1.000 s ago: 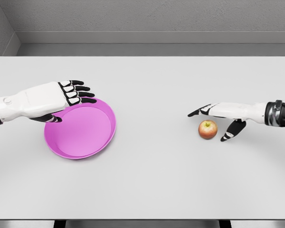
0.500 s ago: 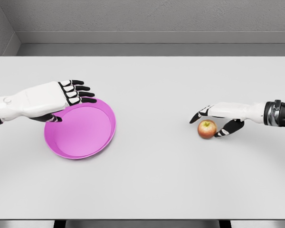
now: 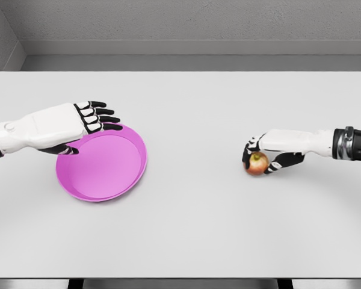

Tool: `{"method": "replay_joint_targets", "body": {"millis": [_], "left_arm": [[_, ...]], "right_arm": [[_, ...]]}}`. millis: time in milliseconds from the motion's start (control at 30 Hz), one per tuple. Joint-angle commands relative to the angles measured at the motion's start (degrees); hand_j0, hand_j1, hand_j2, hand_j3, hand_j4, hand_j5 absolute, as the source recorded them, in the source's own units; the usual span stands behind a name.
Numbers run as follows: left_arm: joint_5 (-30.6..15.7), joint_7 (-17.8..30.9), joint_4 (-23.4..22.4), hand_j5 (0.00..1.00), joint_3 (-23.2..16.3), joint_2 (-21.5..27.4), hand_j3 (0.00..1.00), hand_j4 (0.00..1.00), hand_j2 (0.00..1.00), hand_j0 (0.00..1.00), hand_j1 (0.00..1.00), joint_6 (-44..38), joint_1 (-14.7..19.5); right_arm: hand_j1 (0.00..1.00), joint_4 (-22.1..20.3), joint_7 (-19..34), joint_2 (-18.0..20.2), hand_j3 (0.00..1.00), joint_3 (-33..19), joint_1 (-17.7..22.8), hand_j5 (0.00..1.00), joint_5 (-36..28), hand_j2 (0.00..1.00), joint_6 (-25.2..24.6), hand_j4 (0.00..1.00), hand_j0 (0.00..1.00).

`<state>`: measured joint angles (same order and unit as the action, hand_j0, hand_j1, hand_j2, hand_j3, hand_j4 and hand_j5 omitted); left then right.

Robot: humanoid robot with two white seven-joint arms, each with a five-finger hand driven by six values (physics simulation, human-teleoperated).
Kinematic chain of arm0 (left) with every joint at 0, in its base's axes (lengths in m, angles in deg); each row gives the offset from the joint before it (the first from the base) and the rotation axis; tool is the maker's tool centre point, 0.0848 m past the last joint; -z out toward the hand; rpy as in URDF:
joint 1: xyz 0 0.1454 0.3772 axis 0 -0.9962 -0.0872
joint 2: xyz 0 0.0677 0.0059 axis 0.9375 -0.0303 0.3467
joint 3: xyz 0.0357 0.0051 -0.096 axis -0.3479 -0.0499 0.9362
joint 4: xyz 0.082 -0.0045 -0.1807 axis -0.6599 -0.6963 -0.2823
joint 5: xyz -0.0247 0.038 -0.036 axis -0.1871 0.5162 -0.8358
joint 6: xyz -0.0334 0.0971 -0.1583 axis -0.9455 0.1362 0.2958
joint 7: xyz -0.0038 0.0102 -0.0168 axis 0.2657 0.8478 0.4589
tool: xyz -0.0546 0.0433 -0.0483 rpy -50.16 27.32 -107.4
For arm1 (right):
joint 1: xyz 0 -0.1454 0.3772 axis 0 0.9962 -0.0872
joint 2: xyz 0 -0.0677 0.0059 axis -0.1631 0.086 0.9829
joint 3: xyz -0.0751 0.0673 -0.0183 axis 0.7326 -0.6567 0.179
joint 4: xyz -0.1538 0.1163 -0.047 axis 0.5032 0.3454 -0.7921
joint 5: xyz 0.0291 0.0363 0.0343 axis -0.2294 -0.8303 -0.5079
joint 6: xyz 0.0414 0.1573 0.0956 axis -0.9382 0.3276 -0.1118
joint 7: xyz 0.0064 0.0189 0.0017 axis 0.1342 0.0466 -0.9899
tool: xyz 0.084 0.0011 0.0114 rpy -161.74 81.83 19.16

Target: Put the apple on the plate with both arms

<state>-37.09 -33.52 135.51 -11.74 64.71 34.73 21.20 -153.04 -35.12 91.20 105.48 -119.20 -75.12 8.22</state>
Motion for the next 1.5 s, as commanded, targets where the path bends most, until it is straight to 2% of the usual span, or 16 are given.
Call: {"method": "replay_joint_targets", "body": {"millis": [0, 67, 333, 500, 533, 600, 800, 867, 900, 967, 1033, 1133, 1233, 1300, 1367, 1467], "left_arm": [[-0.3, 0.0, 0.0, 1.00, 0.1, 0.0, 1.00, 1.00, 1.00, 1.00, 1.00, 0.0, 0.0], [-0.3, 0.0, 0.0, 1.00, 0.1, 0.0, 1.00, 1.00, 1.00, 1.00, 1.00, 0.0, 0.0], [-0.3, 0.0, 0.0, 1.00, 0.1, 0.0, 1.00, 1.00, 1.00, 1.00, 1.00, 0.0, 0.0], [-0.3, 0.0, 0.0, 1.00, 0.1, 0.0, 1.00, 1.00, 1.00, 1.00, 1.00, 0.0, 0.0], [-0.3, 0.0, 0.0, 1.00, 0.1, 0.0, 1.00, 1.00, 1.00, 1.00, 1.00, 0.0, 0.0], [-0.3, 0.0, 0.0, 1.00, 0.1, 0.0, 1.00, 1.00, 1.00, 1.00, 1.00, 0.0, 0.0], [-0.3, 0.0, 0.0, 1.00, 0.0, 0.0, 1.00, 1.00, 1.00, 1.00, 1.00, 0.0, 0.0], [-0.3, 0.4, 0.0, 1.00, 0.0, 0.0, 1.00, 1.00, 1.00, 1.00, 1.00, 0.0, 0.0], [-0.3, 3.1, 0.0, 1.00, 0.0, -0.7, 1.00, 1.00, 1.00, 1.00, 1.00, 0.0, 0.0], [-0.5, 7.8, 0.1, 1.00, -0.4, -5.2, 1.00, 1.00, 1.00, 1.00, 1.00, 0.0, 1.1], [-0.8, 12.1, 0.5, 1.00, -0.5, -8.1, 1.00, 1.00, 1.00, 1.00, 1.00, 0.0, 2.7], [-0.9, 16.3, 0.6, 1.00, -2.3, -16.7, 1.00, 1.00, 1.00, 1.00, 1.00, 0.0, 7.7], [-1.0, 16.4, 0.3, 1.00, -7.8, -22.7, 1.00, 1.00, 1.00, 1.00, 1.00, 0.0, 12.2], [-0.7, 16.3, -0.3, 1.00, -12.7, -26.2, 1.00, 1.00, 1.00, 1.00, 1.00, 0.0, 13.3], [-0.5, 16.3, -0.4, 1.00, -14.3, -27.1, 1.00, 1.00, 1.00, 1.00, 1.00, 0.0, 14.3], [-0.4, 16.4, -5.4, 1.00, -15.5, -29.4, 1.00, 1.00, 1.00, 1.00, 1.00, 0.0, 14.4]], "right_arm": [[0.42, -3.1, 0.0, -0.7, 0.42, -0.1, -0.2, 0.42, -1.9, 0.42, 1.1, 0.42, 0.42], [0.43, -5.8, 0.0, -2.7, 0.43, -0.1, -0.6, 0.43, -1.9, 0.43, 1.1, 0.43, 0.43], [0.44, -5.8, 0.0, -9.8, 0.44, 2.6, -2.7, 0.44, -1.9, 0.44, 1.1, 0.44, 0.44], [0.47, -5.3, 0.0, -10.2, 0.47, 2.5, -3.0, 0.47, -1.8, 0.47, 0.4, 0.47, 0.47], [0.53, -5.3, 0.0, -10.2, 0.53, 2.5, -3.0, 0.53, -1.7, 0.53, 0.4, 0.53, 0.53], [1.00, -5.2, 0.0, -10.3, 1.00, 1.9, -3.2, 1.00, -1.2, 1.00, 0.4, 1.00, 1.00], [1.00, -5.1, 0.0, -10.2, 1.00, 1.2, -3.2, 1.00, -1.2, 1.00, 1.0, 1.00, 1.00], [1.00, -4.3, 0.0, -7.1, 1.00, -5.2, -1.9, 1.00, -1.0, 1.00, 1.1, 1.00, 1.00], [1.00, -1.8, 0.0, -5.3, 1.00, -8.6, -0.8, 1.00, -1.1, 1.00, 1.1, 1.00, 1.00], [1.00, 5.1, 0.0, -4.3, 1.00, -16.1, 1.9, 1.00, -1.0, 1.00, 1.1, 1.00, 1.00], [1.00, 8.5, 0.0, -3.9, 1.00, -18.2, 2.4, 1.00, -1.0, 1.00, 1.1, 1.00, 1.00], [1.00, 8.0, 0.0, -4.1, 1.00, -18.0, 2.3, 1.00, -1.0, 1.00, 1.1, 1.00, 1.00], [1.00, 6.3, 0.0, -4.1, 1.00, -17.6, 2.2, 1.00, -1.0, 1.00, 1.1, 1.00, 1.00], [1.00, 6.3, 0.0, -4.1, 1.00, -17.6, 2.2, 1.00, -1.0, 1.00, 1.1, 1.00, 1.00], [1.00, 6.3, 0.0, -4.1, 1.00, -17.6, 2.2, 1.00, -1.0, 1.00, 1.1, 1.00, 1.00], [1.00, 6.3, 0.0, -4.3, 1.00, -17.6, 2.2, 1.00, -1.0, 1.00, 1.1, 1.00, 1.00]]}}
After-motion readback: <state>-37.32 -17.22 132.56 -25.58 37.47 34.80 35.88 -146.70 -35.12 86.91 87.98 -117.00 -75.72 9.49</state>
